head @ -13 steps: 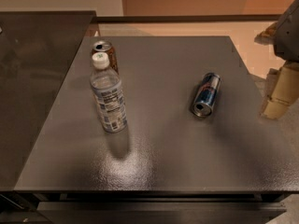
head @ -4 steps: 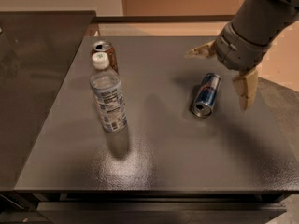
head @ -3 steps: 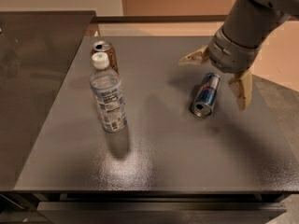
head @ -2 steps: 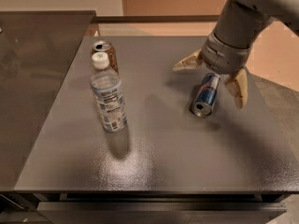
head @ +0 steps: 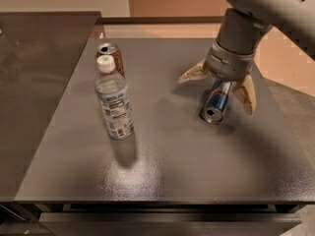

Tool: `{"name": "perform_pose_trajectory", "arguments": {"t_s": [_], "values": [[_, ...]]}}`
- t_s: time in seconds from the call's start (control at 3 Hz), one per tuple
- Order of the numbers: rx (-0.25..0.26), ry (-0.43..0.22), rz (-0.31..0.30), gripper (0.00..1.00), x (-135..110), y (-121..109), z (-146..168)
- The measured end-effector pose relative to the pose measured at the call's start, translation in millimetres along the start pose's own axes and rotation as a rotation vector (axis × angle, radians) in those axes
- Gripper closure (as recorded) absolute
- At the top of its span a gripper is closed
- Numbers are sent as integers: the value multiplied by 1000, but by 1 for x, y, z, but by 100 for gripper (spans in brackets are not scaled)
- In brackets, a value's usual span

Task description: Place redbull can upright

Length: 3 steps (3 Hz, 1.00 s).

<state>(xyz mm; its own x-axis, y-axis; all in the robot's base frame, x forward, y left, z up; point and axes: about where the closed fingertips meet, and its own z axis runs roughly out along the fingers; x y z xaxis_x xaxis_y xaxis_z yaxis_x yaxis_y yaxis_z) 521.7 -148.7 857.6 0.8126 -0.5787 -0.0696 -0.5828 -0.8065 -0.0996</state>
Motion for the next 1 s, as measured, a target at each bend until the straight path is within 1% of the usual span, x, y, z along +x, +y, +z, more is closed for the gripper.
{"name": "perform_pose_trajectory", "arguments": {"t_s": [0.33, 0.67, 1.0], "values": [[-6, -21, -5, 15, -2, -1, 10], [-10, -33, 7, 38, -2, 1, 17], [-18, -30, 16, 61, -2, 5, 19]]}}
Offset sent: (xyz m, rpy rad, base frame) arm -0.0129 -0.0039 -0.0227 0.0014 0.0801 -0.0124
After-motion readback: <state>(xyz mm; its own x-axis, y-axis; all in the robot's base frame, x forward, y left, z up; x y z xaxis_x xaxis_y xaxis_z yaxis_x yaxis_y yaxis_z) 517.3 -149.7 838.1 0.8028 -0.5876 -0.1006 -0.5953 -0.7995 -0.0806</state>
